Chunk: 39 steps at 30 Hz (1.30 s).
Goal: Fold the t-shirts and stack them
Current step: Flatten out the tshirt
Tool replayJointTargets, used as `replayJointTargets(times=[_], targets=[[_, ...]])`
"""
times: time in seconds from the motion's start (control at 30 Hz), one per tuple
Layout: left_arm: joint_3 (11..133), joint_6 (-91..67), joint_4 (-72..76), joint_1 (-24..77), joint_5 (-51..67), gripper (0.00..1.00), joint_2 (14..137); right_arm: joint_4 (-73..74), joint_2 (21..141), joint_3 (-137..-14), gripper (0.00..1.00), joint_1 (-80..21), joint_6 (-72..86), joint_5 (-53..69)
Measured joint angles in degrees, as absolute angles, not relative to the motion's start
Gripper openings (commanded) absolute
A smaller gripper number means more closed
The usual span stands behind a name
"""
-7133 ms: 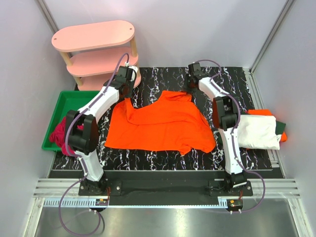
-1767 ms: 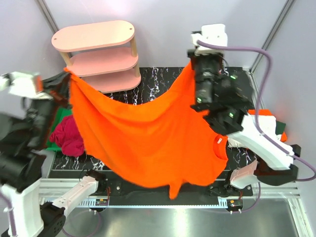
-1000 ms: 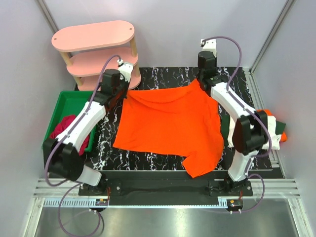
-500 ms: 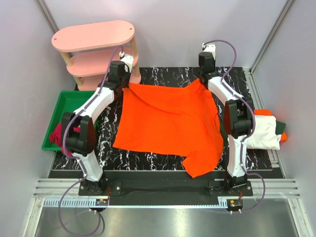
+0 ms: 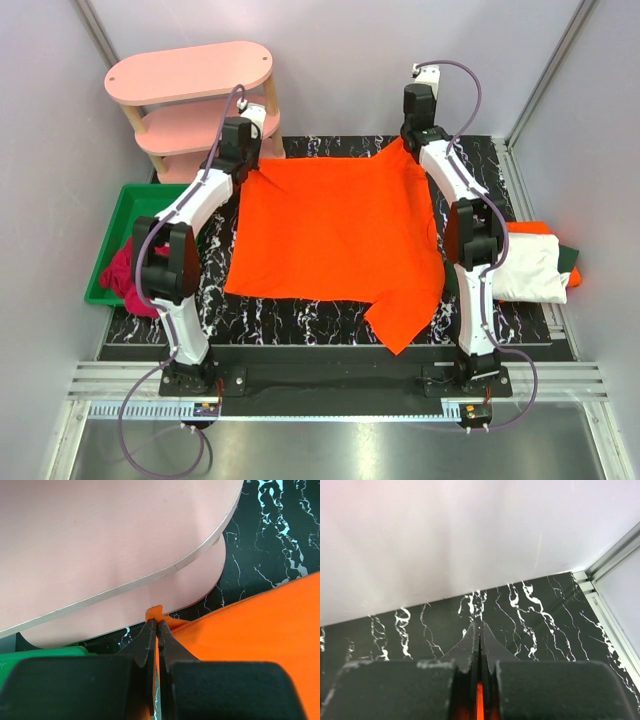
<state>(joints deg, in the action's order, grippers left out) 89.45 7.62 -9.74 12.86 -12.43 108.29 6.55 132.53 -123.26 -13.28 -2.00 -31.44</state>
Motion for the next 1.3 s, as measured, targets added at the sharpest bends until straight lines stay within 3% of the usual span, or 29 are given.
replayJointTargets(times=[0.23, 0.8, 1.03, 1.3], targets=[[89.5, 7.6, -9.8, 12.7, -12.5, 0.0, 108.8, 6.7, 132.4, -123.0, 0.0, -14.8, -1.8, -31.8], [78.9, 8.2, -10.2, 11.4, -13.4, 0.0, 101.8, 8.7, 115.3, -88.7, 0.0, -20.3, 5.5, -35.8], [74.8, 8.8, -9.8, 10.5, -14.1, 0.0, 96.5, 9.0, 104.4, -80.6, 0.0, -25.4, 9.0, -38.7], [70.2, 9.2, -9.8, 10.4, -14.5, 0.0, 94.5, 10.9, 100.8, -73.9, 0.0, -28.4, 13.4, -40.1]])
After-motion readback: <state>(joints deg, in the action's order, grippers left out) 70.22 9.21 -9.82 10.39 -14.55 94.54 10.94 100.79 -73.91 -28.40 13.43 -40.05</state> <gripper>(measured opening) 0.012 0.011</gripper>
